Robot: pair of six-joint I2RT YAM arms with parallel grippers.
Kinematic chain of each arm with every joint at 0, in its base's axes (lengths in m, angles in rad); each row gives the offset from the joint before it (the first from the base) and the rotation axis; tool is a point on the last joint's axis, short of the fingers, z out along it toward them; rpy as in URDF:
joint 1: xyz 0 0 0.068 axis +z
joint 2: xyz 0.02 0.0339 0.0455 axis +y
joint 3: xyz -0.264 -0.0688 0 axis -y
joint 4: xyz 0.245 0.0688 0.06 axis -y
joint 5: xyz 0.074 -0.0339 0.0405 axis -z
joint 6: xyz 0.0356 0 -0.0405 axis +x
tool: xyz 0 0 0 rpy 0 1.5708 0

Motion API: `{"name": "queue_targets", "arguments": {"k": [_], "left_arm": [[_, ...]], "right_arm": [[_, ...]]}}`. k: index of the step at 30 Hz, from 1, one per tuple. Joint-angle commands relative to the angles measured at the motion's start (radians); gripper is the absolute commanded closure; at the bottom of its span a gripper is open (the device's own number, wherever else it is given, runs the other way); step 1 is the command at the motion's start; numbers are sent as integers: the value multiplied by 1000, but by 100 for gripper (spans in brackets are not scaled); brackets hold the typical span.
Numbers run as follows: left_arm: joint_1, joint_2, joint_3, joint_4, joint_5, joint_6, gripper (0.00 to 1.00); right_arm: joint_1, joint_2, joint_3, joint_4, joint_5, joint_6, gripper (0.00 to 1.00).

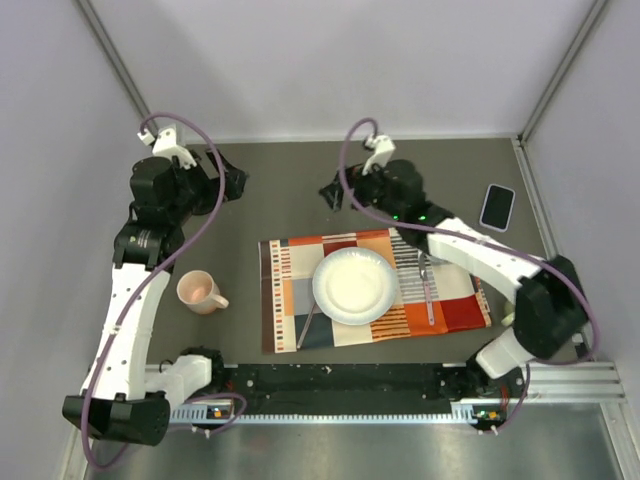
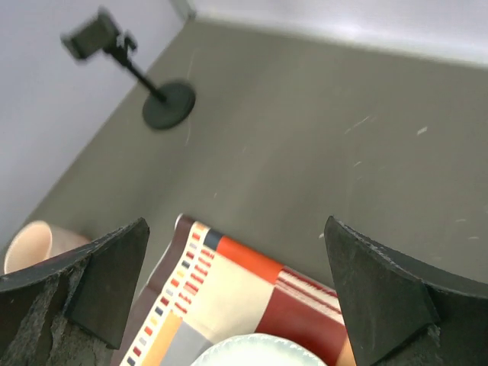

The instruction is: Place the phone on the phone stand

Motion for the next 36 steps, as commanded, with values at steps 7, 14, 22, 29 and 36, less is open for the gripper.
{"name": "queue_targets", "arguments": {"k": [7, 14, 22, 29, 36], "left_arm": [[127, 80, -7, 50, -92, 64, 1], [353, 269, -28, 197, 0, -91, 2], [404, 404, -128, 465, 26, -20, 6], [419, 519, -117, 666, 129, 28, 16], [420, 573, -57, 696, 172, 86, 28]], "right_arm": [[51, 137, -11, 232, -139, -172, 1], [50, 57, -116, 244, -148, -317, 1], [30, 42, -186, 365, -223, -349, 1], [24, 92, -172, 408, -272, -384, 1], [-25, 140, -160, 463, -332, -337, 1]]}}
